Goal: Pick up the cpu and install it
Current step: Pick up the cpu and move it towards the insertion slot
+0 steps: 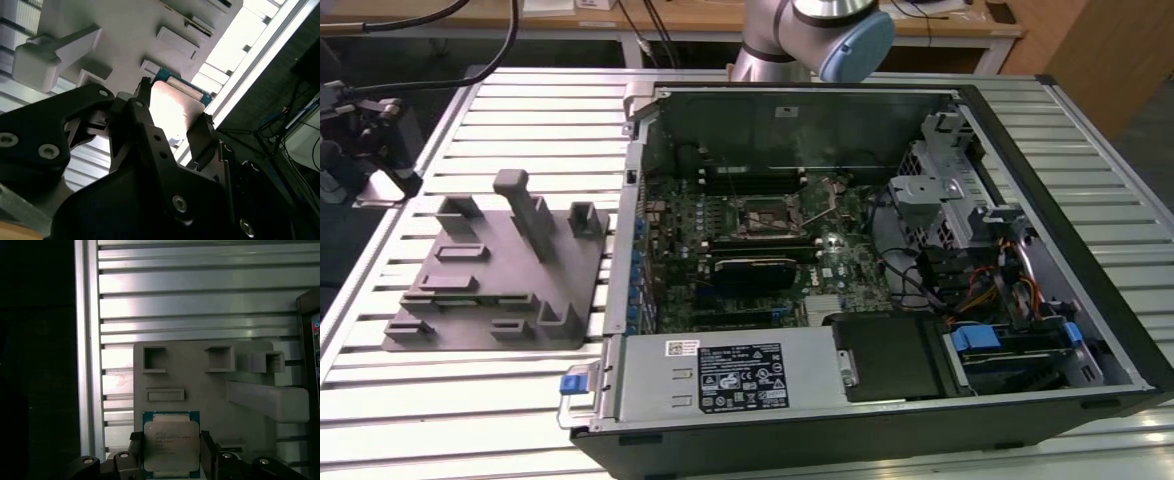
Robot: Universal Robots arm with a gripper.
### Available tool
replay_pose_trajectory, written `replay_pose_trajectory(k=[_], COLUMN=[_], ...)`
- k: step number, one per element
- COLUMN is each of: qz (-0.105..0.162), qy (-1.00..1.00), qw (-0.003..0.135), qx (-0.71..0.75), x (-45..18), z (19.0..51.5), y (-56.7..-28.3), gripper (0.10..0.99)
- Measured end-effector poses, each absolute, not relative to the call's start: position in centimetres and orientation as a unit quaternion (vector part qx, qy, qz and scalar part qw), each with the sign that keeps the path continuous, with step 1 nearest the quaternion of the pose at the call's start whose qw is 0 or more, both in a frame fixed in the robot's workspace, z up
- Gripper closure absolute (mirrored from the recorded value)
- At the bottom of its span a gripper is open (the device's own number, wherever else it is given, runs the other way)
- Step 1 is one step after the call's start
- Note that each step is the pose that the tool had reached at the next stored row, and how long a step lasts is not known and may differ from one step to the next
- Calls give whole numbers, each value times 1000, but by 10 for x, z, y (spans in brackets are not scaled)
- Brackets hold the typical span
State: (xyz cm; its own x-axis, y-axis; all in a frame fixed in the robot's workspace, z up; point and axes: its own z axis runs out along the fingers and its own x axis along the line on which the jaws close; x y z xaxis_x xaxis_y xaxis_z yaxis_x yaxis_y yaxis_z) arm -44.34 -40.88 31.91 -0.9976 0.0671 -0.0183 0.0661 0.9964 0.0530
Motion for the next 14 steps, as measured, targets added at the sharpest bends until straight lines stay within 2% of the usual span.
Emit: replay_pose_trajectory(k=[14], qz=[26], qy=[999], qw=[10], qx=[33], x=[-443], z=[334], y=[-409], gripper=[545])
